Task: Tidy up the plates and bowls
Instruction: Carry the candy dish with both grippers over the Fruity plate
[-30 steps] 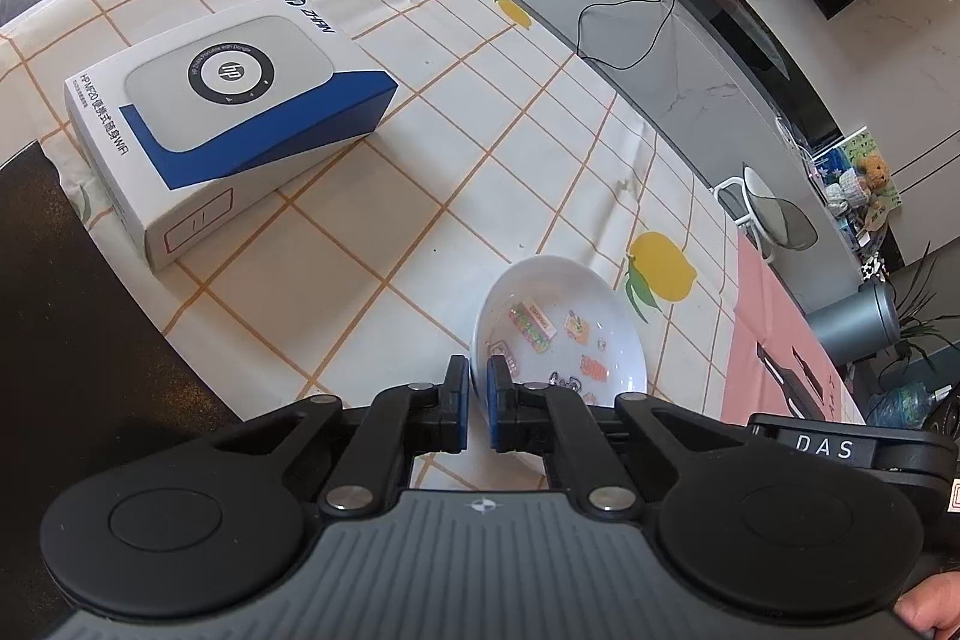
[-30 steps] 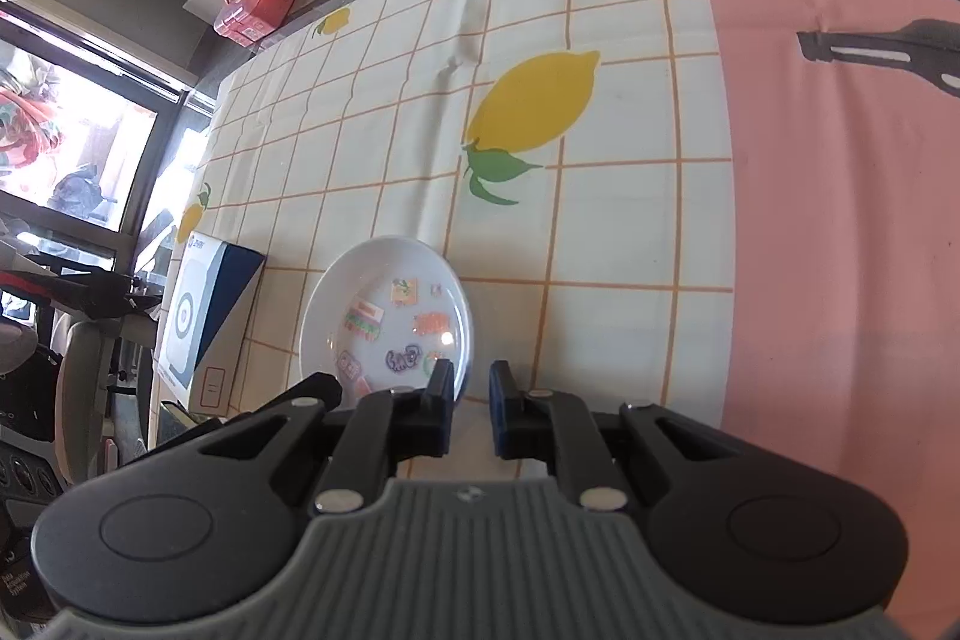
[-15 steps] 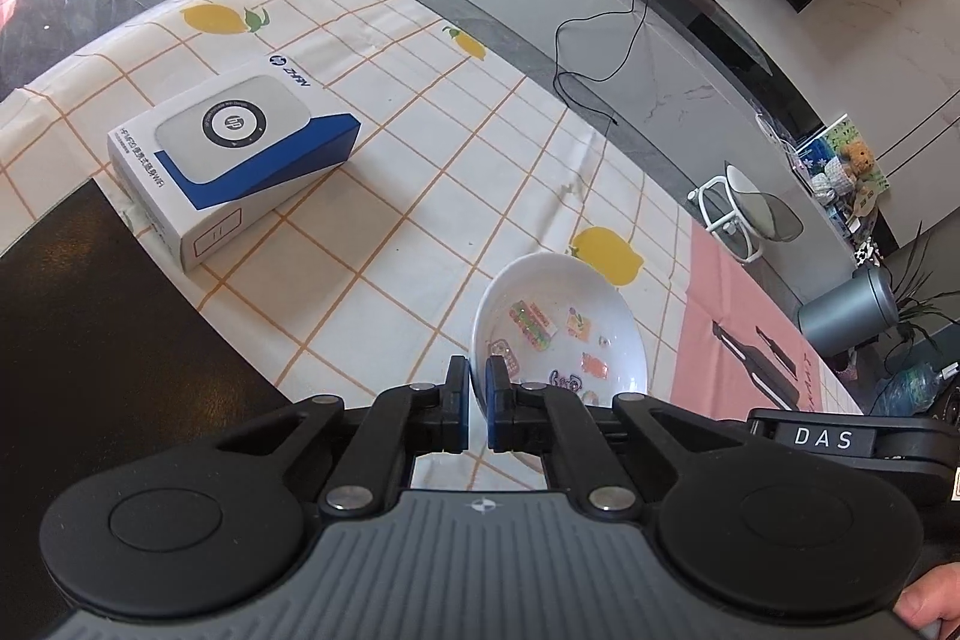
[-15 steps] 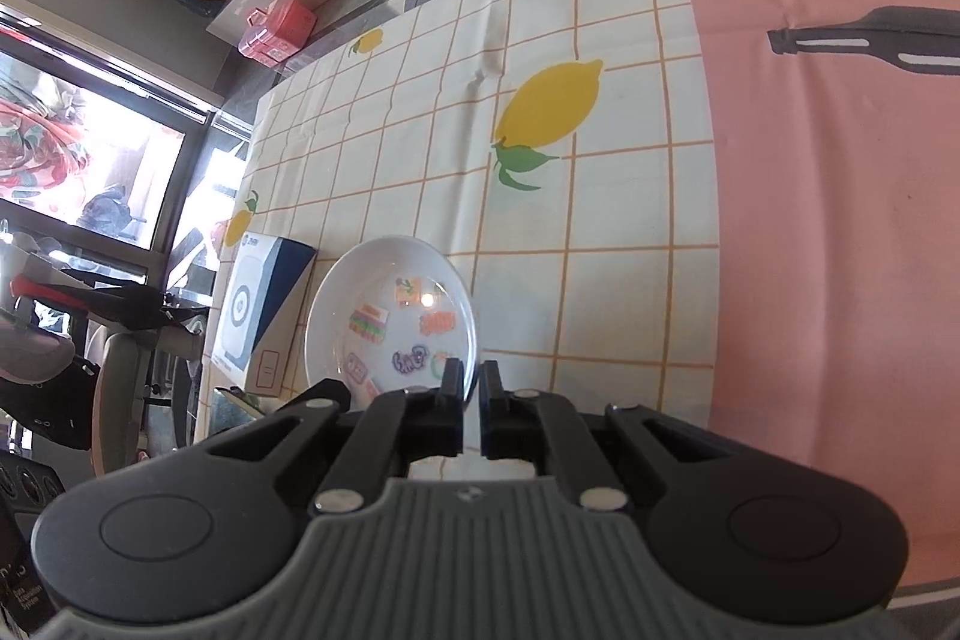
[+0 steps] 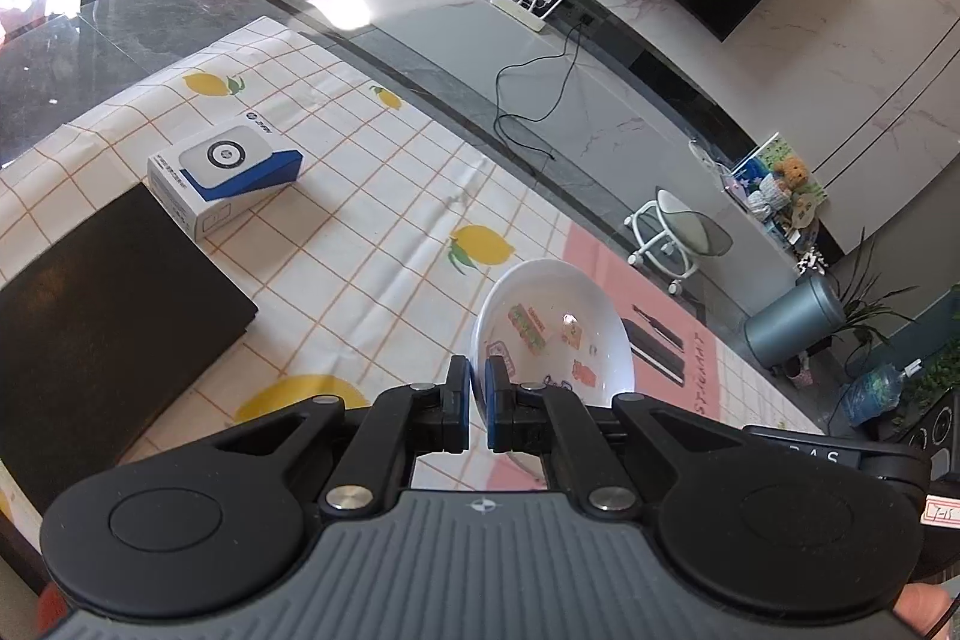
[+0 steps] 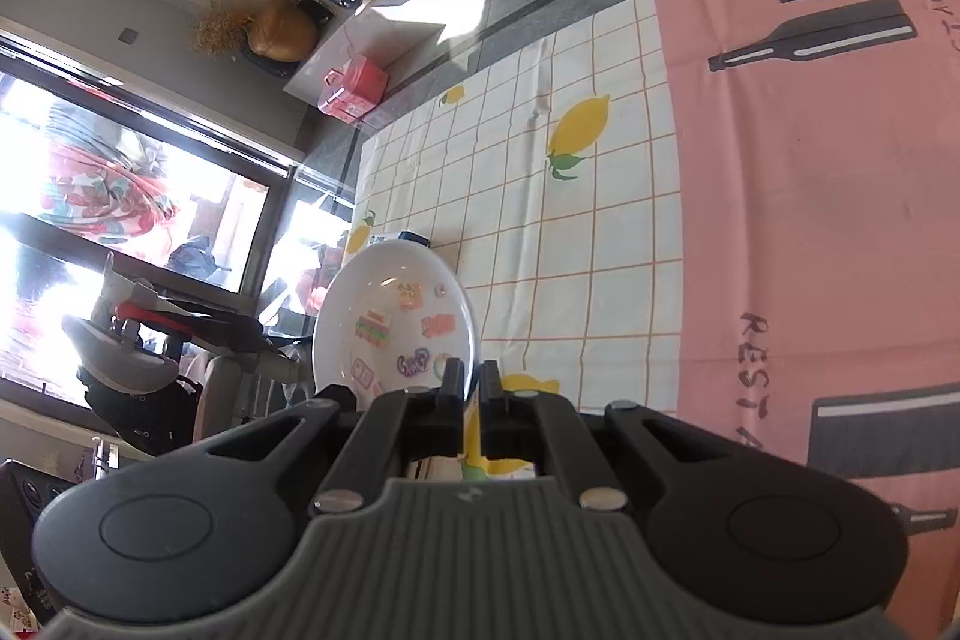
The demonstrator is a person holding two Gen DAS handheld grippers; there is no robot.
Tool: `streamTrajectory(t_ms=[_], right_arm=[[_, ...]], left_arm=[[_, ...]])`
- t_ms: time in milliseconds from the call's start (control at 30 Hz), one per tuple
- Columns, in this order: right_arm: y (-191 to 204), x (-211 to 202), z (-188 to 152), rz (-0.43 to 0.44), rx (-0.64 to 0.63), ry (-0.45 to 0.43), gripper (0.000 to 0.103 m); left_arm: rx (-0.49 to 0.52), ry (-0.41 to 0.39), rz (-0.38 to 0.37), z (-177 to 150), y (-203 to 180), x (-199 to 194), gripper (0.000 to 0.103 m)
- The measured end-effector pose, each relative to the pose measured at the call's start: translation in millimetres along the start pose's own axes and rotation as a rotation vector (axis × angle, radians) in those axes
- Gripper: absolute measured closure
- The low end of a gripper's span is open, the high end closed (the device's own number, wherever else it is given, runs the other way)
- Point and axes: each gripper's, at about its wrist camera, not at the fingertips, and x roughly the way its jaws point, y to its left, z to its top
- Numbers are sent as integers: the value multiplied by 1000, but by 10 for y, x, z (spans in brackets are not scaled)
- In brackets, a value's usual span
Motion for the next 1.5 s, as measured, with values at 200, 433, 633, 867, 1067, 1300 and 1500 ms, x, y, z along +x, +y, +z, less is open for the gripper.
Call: streamTrajectory(t_ms=[200,433,633,867,1067,1300,1500], right_arm=[[-193,-673,-364,16,-20,-91,101],[-587,-1473,-781,-20,-27,-239,102],[-1099,-1982,-1111,-83,56,-325,102],[-1800,-2278,-1476,-133,240,-368,102],[-2140,-2310,-1647,-176,306,-375,103],[-2361,-2205,-1655,-213,334,-358,103],[-2460,-2074,-1620,-229,344,-326,103]], left_arm=[[15,25,-75,-393,-289,-171,99],[83,73,-171,-934,-806,-185,99],[167,153,-209,-1376,-1243,-2,100],[212,276,-206,-1891,-1537,317,100],[206,349,-174,-2144,-1541,546,100],[204,388,-130,-2257,-1540,723,100],[185,415,-93,-2307,-1506,870,99]])
